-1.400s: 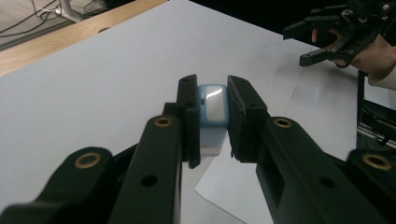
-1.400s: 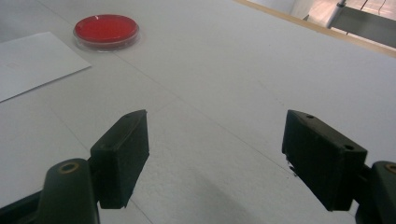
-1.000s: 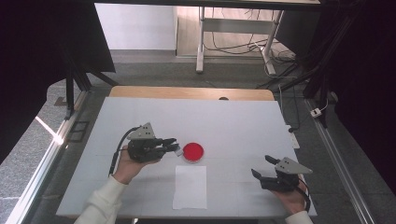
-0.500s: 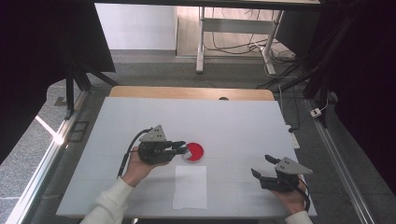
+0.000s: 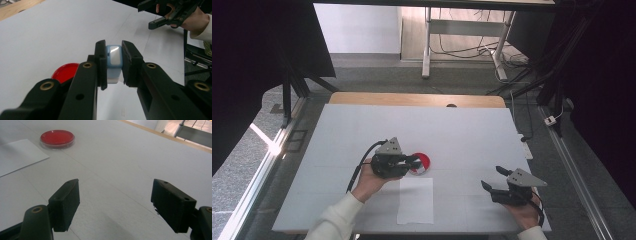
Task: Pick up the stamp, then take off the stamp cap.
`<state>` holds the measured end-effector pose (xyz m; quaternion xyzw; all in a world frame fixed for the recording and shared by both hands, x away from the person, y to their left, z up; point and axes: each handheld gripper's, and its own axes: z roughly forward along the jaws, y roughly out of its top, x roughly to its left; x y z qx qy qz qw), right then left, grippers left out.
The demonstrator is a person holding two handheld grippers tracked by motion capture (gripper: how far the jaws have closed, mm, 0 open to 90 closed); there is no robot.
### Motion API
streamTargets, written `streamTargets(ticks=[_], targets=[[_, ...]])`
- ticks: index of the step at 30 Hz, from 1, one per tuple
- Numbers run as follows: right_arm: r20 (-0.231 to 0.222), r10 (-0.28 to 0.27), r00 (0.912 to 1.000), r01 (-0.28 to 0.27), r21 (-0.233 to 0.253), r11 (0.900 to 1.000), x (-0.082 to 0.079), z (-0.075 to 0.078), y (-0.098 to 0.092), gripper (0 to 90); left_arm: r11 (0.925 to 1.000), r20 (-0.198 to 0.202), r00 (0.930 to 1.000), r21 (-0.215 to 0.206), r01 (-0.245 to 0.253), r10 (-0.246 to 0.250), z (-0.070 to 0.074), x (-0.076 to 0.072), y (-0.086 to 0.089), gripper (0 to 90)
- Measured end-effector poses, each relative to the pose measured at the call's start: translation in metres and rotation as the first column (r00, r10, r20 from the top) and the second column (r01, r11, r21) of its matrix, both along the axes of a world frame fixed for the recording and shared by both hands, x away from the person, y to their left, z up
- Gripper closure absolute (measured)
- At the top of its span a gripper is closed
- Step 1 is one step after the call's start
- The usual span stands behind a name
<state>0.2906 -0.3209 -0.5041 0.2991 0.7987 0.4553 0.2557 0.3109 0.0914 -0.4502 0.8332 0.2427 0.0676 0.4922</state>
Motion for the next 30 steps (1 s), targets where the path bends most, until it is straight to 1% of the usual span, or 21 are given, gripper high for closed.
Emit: streamTargets(ticks=[7,14,18,24,25,26,30], targets=[[0.000,-0.001,1.0000,0.001,-0.002,1.000,-0.0004,0.0000,-0.0001,22.7,1.0000,0.000,1.0000,-0.005,0.000,0.000,0.0002,-0.0010,0.0017,75.7],[0.014,0.000,0.9999,0.000,-0.005,1.000,-0.0013,0.0005,0.0006,22.6,0.9998,-0.004,1.0000,-0.021,-0.005,0.005,0.0013,-0.0005,0.0039,75.7],[0.011,-0.002,0.9999,0.002,-0.007,1.000,-0.0019,0.0000,0.0007,22.6,0.9998,-0.003,1.0000,-0.018,0.002,-0.002,0.0013,-0.0002,0.0035,75.7],[0.013,0.001,0.9999,-0.001,-0.008,1.000,-0.0024,0.0002,0.0023,22.7,0.9998,-0.002,1.0000,-0.020,-0.004,0.004,0.0018,-0.0006,0.0042,75.7],[0.014,0.003,0.9999,-0.003,-0.001,1.000,-0.0023,-0.0001,0.0027,22.6,0.9998,-0.003,1.0000,-0.019,-0.003,0.003,0.0017,-0.0006,0.0042,75.7],[0.013,0.004,0.9999,-0.004,-0.008,1.000,-0.0025,0.0002,0.0031,22.6,0.9998,-0.003,1.0000,-0.019,-0.003,0.003,0.0016,-0.0006,0.0041,75.7],[0.020,0.008,0.9998,-0.008,-0.008,1.000,-0.0032,0.0008,0.0049,22.6,0.9998,-0.005,1.0000,-0.018,0.000,0.000,0.0010,-0.0003,0.0036,75.7]])
